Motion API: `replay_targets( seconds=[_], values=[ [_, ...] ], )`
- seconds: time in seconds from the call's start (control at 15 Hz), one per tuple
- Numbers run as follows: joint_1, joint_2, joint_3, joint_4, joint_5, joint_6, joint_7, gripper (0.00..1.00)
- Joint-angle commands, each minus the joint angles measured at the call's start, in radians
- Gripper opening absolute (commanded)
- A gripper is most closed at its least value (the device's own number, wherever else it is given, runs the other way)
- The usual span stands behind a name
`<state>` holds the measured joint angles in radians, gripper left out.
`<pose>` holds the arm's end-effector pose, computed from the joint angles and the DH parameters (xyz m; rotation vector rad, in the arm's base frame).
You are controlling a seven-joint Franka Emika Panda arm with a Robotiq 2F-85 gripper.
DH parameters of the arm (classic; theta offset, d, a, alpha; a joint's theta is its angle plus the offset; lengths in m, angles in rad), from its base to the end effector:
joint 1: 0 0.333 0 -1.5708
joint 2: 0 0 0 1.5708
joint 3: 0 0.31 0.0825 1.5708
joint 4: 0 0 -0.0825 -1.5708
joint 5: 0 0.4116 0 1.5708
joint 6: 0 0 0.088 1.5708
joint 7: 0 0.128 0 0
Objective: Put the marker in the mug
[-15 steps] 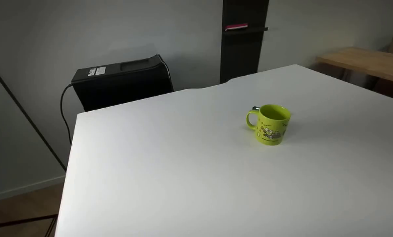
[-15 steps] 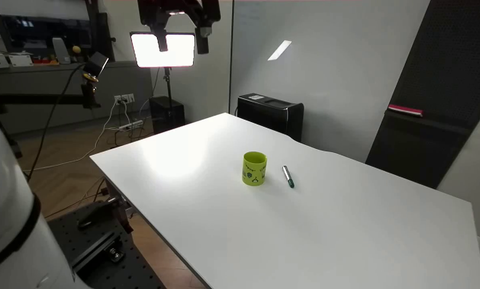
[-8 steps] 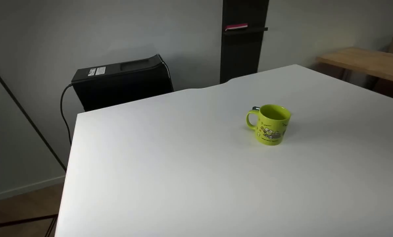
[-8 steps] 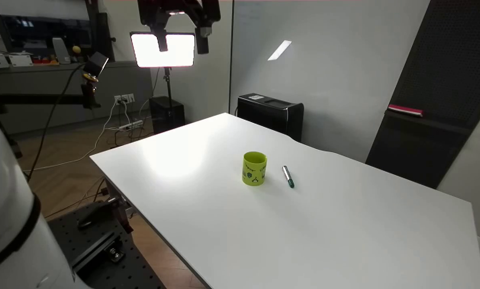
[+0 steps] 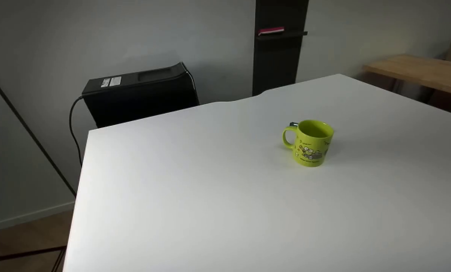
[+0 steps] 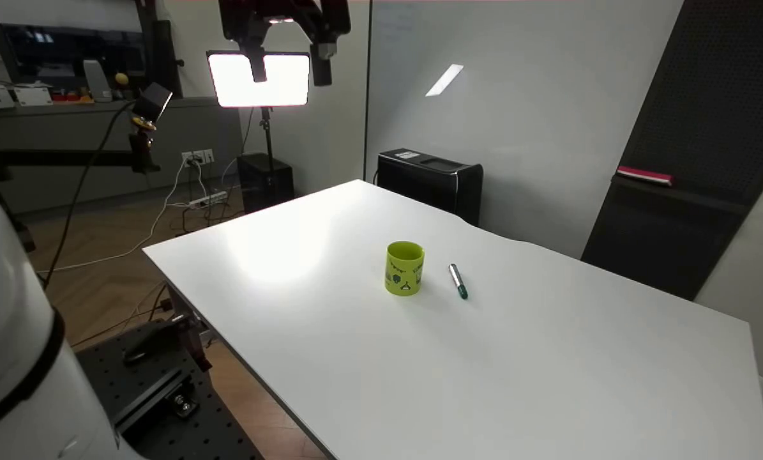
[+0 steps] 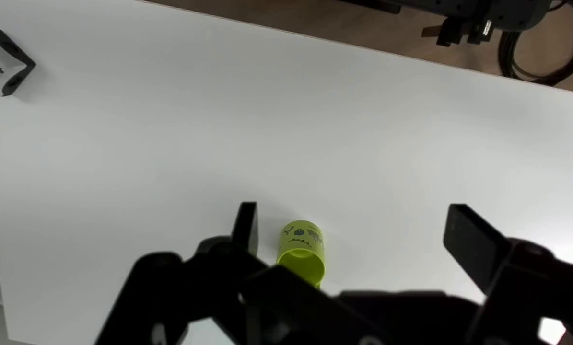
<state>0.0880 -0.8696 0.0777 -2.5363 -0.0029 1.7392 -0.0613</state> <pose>0.3267 0.0561 0.5166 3.0644 0.3105 0.1130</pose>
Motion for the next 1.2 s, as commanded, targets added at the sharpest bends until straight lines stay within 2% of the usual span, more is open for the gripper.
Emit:
replay_targets(
  seconds=[0.0, 0.27, 0.6, 0.93, 1.13],
  values=[
    [0.006, 0.002, -0.004, 0.003, -0.003, -0.003, 0.004, 1.00],
    [0.011, -0.005, -0.010, -0.002, -0.006, -0.004, -0.013, 1.00],
    [-0.003, 0.055, -0.107, -0.030, -0.007, 0.016, -0.131, 1.00],
    [-0.051, 0.209, -0.225, -0.026, -0.021, 0.068, -0.244, 1.00],
    [-0.089, 0.338, -0.269, 0.017, -0.047, 0.127, -0.290, 1.00]
  ],
)
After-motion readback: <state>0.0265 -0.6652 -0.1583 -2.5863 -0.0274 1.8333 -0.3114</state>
